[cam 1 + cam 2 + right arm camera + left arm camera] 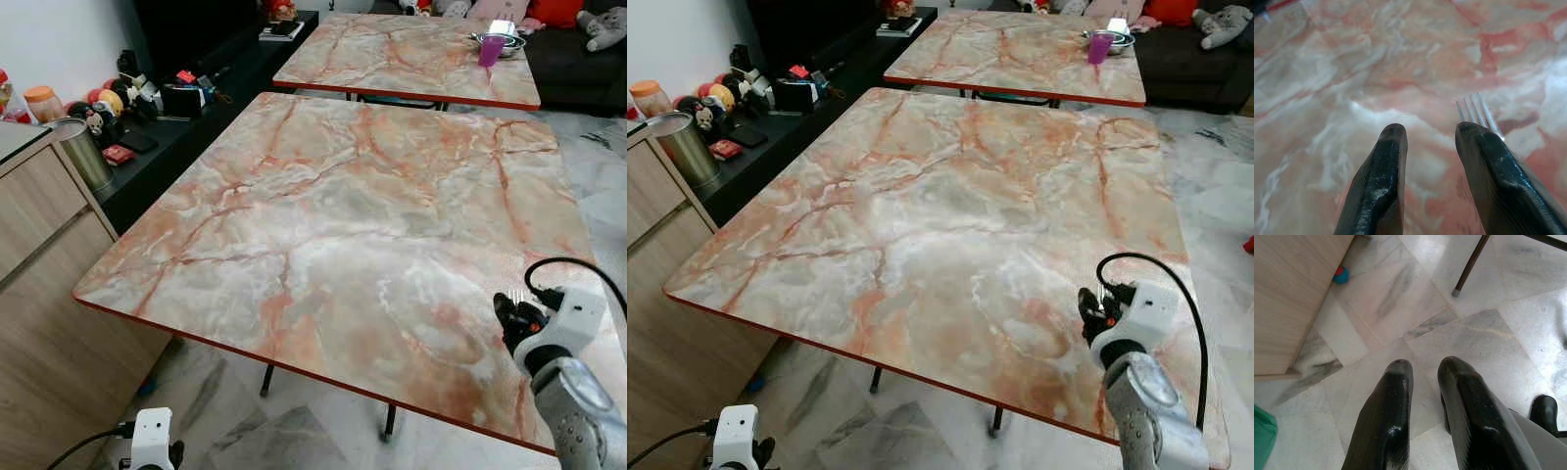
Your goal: Setting the table
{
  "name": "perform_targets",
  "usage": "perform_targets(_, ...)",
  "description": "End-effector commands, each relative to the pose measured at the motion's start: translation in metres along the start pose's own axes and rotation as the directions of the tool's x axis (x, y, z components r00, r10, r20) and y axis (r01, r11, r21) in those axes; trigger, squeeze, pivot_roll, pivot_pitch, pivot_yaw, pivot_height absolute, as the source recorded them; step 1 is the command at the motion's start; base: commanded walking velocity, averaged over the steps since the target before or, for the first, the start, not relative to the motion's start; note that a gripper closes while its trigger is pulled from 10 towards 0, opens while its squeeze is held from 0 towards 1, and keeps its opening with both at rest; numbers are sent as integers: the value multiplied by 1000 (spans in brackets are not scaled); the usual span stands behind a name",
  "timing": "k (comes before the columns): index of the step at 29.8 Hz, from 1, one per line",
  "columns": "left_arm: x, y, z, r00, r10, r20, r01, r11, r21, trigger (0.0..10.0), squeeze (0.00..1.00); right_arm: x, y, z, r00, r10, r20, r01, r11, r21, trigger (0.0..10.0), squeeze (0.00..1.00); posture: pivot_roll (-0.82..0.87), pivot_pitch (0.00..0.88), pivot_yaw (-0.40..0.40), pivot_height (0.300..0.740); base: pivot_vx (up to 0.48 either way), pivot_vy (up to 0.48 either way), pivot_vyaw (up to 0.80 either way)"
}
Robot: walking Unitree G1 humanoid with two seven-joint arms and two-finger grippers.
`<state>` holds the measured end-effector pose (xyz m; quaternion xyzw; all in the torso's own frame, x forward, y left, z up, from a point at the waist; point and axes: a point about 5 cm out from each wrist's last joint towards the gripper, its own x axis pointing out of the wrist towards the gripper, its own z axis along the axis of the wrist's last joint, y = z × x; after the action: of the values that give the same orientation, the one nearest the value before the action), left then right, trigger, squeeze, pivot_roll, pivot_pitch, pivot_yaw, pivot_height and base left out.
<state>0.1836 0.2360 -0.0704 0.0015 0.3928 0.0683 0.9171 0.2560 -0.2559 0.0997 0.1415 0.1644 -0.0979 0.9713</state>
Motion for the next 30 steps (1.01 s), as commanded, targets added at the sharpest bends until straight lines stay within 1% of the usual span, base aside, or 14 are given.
perform_targets(1, -1, 2, -3, 1000, 1, -19, -1, 1000, 6, 10000, 0, -2, 5, 4, 998, 53, -24, -54, 997, -56, 10000, 0, 17, 42, 24, 740, 0, 0, 0)
perform_targets(3, -1, 2, -3, 1000, 1, -19, -1, 1000, 6, 10000, 0, -3, 8, 4, 995, 98, -28, -100, 990, -103, 10000, 0, 17, 42, 24, 740, 0, 0, 0)
perform_targets(4, -1, 2, -3, 1000, 1, -19, -1, 1000, 6, 10000, 0, -4, 12, 6, 987, 158, -19, -160, 976, -149, 10000, 0, 17, 42, 24, 740, 0, 0, 0)
perform_targets(5, -1, 2, -3, 1000, 1, -19, -1, 1000, 7, 10000, 0, -6, 13, 7, 982, 187, -22, -188, 967, -170, 10000, 0, 17, 42, 24, 740, 0, 0, 0)
perform_targets(6, -1, 2, -3, 1000, 1, -18, -1, 1000, 6, 10000, 0, -8, 16, 5, 973, 225, -45, -230, 955, -186, 10000, 0, 16, 42, 25, 740, 0, 0, 0)
perform_targets(8, -1, 2, -2, 1000, 1, -18, -1, 1000, 6, 10000, 0, -9, 16, 4, 965, 253, -68, -262, 944, -199, 10000, 0, 14, 41, 24, 740, 0, 0, 0)
perform_targets(10, -1, 2, -2, 1000, 1, -18, -1, 1000, 7, 10000, 0, -10, 16, 3, 960, 269, -78, -280, 935, -216, 10000, 0, 14, 41, 24, 740, 0, 0, 0)
perform_targets(13, -1, 3, -2, 1000, 0, -17, 0, 1000, 6, 10000, 0, -12, 12, 1, 957, 276, -94, -290, 932, -218, 10000, 0, 17, 42, 25, 740, 0, 0, 0)
perform_targets(16, -1, 3, -2, 1000, 0, -17, 0, 1000, 7, 10000, 0, -13, 12, 1, 956, 278, -99, -293, 931, -219, 10000, 0, 17, 42, 25, 740, 0, 0, 0)
perform_targets(18, -1, 3, -2, 1000, 0, -18, 0, 1000, 9, 10000, 0, -18, 14, 0, 943, 318, -99, -333, 916, -223, 10000, 0, 17, 42, 25, 740, 0, 0, 0)
perform_targets(23, -1, 3, -2, 1000, 1, -17, -1, 1000, 10, 10000, 0, -26, 20, -3, 923, 370, -102, -384, 888, -252, 10000, 0, 17, 42, 25, 740, 0, 0, 0)
perform_targets(27, -1, 3, -2, 1000, 1, -16, 0, 1000, 10, 10000, 0, -32, 15, -2, 924, 371, -94, -382, 886, -262, 10000, 0, 13, 45, 25, 740, 0, 0, 0)
perform_targets(29, -1, 3, -2, 1000, -1, -16, 1, 1000, 10, 10000, 0, -34, 13, -3, 919, 381, -96, -393, 881, -265, 10000, 0, 7, 45, 27, 740, 0, 0, 0)
perform_targets(30, -1, 3, -2, 1000, -2, -16, 2, 1000, 10, 10000, 0, -36, 12, -4, 913, 395, -103, -408, 870, -276, 10000, 0, 7, 44, 26, 740, 0, 0, 0)
